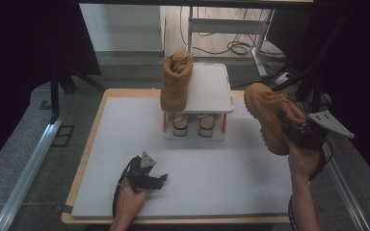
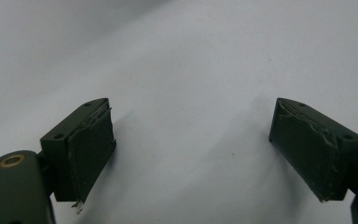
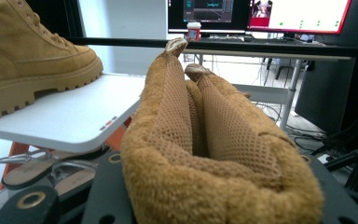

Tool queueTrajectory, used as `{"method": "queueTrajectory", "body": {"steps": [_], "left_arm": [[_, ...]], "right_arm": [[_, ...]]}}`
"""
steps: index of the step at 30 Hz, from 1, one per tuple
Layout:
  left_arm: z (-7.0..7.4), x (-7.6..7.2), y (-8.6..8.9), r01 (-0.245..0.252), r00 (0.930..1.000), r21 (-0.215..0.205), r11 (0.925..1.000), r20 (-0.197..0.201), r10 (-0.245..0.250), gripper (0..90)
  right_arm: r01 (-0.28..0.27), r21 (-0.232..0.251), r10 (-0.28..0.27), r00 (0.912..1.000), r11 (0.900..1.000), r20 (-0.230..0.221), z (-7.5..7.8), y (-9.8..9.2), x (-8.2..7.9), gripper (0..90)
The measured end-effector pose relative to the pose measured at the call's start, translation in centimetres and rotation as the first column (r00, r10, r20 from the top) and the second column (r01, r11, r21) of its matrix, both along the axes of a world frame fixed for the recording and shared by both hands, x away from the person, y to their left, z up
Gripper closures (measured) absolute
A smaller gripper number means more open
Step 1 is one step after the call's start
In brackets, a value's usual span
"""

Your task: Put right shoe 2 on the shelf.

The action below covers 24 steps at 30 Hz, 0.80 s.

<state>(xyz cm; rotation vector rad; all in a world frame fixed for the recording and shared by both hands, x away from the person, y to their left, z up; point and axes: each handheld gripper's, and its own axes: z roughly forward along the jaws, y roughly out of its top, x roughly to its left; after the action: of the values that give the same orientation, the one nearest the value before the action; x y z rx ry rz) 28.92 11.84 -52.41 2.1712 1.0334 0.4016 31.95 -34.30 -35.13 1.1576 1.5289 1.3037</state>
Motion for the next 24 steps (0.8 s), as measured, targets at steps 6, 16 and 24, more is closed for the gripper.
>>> {"method": "queueTrajectory", "body": {"steps": [6, 16, 24], "left_arm": [[0.0, 0.0, 0.0, 0.000, 1.0000, -0.001, 1.0000, 0.000, 0.000, 13.5], [0.0, 0.0, 0.0, -0.001, 1.0000, 0.000, 1.0000, 0.001, 0.001, 13.5], [0.0, 0.0, 0.0, -0.001, 1.0000, 0.003, 1.0000, 0.002, 0.001, 13.5]], "right_arm": [[-0.003, 0.003, 0.003, 0.9999, 1.000, 0.010, 1.0, 0.4, 0.3, 55.6], [-0.011, -0.004, 0.011, 0.9995, 1.000, 0.030, 2.4, 1.3, 0.8, 55.7], [-0.019, -0.013, 0.019, 0.9987, 1.000, 0.048, 3.8, 2.4, 1.4, 55.8]]}}
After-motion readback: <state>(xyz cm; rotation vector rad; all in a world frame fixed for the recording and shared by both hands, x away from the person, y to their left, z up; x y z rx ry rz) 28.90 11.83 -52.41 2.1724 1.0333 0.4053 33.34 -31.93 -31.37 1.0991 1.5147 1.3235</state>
